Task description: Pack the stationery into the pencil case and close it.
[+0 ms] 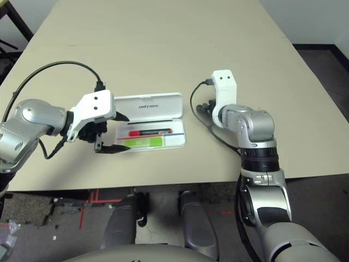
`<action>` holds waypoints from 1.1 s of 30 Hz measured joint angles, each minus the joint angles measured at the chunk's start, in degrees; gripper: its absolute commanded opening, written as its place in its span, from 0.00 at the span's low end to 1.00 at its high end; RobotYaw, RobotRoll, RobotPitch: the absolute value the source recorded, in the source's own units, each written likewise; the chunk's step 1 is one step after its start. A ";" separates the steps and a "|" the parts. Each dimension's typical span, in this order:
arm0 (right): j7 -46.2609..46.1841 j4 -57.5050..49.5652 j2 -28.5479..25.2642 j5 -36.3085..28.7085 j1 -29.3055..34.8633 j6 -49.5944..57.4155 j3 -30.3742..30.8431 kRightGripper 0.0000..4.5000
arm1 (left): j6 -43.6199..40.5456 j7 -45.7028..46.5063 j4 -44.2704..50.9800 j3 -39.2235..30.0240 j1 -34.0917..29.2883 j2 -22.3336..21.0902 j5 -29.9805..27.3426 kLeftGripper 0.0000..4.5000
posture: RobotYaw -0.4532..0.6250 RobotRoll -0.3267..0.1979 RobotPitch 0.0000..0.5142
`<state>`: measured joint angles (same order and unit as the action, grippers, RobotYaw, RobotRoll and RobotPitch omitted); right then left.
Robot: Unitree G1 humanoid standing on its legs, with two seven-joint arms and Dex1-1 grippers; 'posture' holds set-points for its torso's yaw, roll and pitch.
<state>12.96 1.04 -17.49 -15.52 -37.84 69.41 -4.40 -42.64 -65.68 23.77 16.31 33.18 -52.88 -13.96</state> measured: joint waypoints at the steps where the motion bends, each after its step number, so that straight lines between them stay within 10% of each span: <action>1: 0.18 0.01 -0.11 0.00 -0.01 -0.07 0.15 0.07 | -0.02 0.00 0.00 0.02 0.01 0.04 0.00 1.00 | 0.37 0.62 0.39; 15: 11.48 3.56 -9.86 1.11 -0.87 -8.34 8.28 0.07 | -0.12 0.00 -0.01 0.13 0.15 0.13 0.24 1.00 | 0.37 0.62 0.38; 33: 53.55 3.57 -28.91 3.18 -2.89 -38.77 19.40 0.07 | 1.15 -0.03 -0.09 0.14 -0.06 -1.31 0.70 1.00 | 0.38 0.62 0.36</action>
<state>66.51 4.62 -46.40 -12.34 -40.73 30.64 15.00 -41.48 -65.70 23.68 16.45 33.12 -54.19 -13.26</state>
